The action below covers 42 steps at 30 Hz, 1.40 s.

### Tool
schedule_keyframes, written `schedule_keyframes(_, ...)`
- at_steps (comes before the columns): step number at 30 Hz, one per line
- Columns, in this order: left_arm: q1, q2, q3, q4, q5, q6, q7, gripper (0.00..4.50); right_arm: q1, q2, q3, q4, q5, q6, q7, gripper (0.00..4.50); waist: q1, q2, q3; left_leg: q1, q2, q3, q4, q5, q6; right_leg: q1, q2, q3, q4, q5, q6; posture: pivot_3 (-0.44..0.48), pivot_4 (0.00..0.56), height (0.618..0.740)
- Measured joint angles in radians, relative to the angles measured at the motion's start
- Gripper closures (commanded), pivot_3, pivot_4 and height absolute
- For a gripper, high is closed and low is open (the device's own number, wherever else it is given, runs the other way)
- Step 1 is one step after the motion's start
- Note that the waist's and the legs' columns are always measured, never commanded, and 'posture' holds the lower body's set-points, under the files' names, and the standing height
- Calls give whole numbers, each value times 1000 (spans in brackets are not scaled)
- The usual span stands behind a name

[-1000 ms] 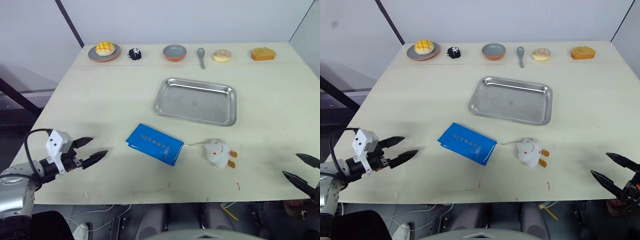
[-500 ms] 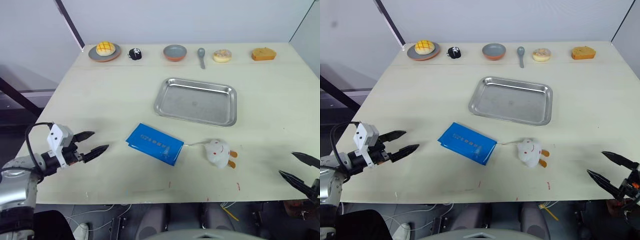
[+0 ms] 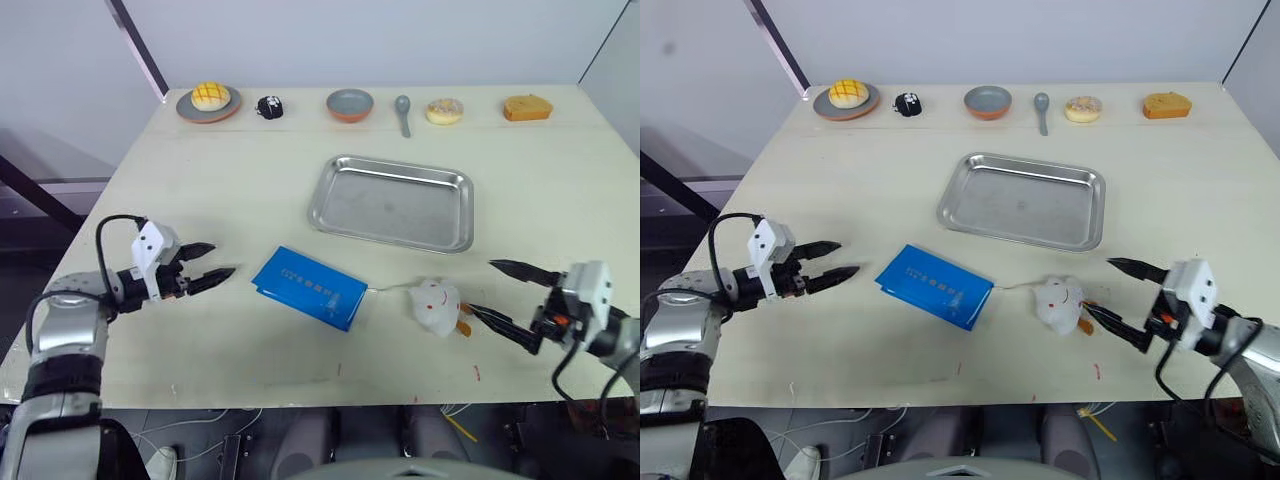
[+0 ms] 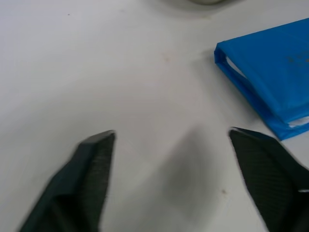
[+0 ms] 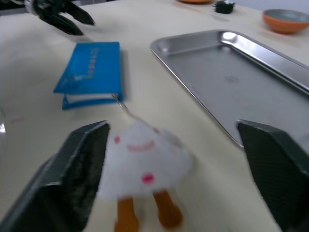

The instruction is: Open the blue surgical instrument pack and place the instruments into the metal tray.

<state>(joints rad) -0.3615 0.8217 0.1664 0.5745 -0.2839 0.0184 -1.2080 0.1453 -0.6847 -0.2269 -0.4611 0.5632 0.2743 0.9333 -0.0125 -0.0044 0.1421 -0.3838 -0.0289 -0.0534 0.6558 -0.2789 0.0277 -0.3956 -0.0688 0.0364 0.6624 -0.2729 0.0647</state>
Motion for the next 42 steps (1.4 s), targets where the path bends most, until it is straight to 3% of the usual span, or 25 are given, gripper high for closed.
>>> schedule_keyframes(3,-79,-31,-45,74,27,-29,-27,3697,-105,-23,105,-61,-10,111,-57,2887,-1,0,0,-2,0,-3,4,0,-1,0,1,-3,1,0,0,0,150,740)
schedule_keyframes(5,-106,-43,-61,101,37,-41,-39,4485,-141,-27,142,-82,-13,154,-76,3799,-1,0,0,-6,0,-7,9,1,-2,0,1,-7,1,0,0,0,150,740)
schedule_keyframes(6,-120,-49,-63,120,44,-48,-50,4500,-168,-30,174,-88,-18,189,-88,4275,-2,0,0,-8,0,-9,11,1,-2,-1,1,-9,1,0,0,0,150,740)
schedule_keyframes(7,-136,-57,-75,138,48,-51,-62,4500,-197,-39,213,-91,-28,223,-94,4399,-2,0,0,-11,-1,-9,13,1,-2,-2,1,-9,1,0,0,0,150,740)
schedule_keyframes(13,-171,-93,-129,160,58,-55,-144,4500,-352,-39,381,-114,-57,391,-132,4399,-4,-1,0,-13,-1,-11,14,2,-3,-3,1,-11,1,0,0,0,150,740)
schedule_keyframes(20,-194,-126,-152,162,64,-40,-210,4500,-443,-38,536,-80,-167,450,-155,4399,-4,-1,0,-13,-2,-12,15,2,-3,-3,1,-12,1,0,0,0,150,740)
schedule_keyframes(33,-113,-171,-176,-24,43,63,-239,4500,-414,-137,563,-70,-261,417,-88,4399,-3,-1,0,-14,-2,-13,15,2,-3,-2,0,-13,1,0,0,0,150,740)
schedule_keyframes(42,-92,-211,-185,-73,43,84,-232,4500,-407,-117,580,-37,-341,374,-96,4399,1,-1,0,-14,-3,-13,15,2,-3,-2,0,-13,1,0,0,0,150,740)
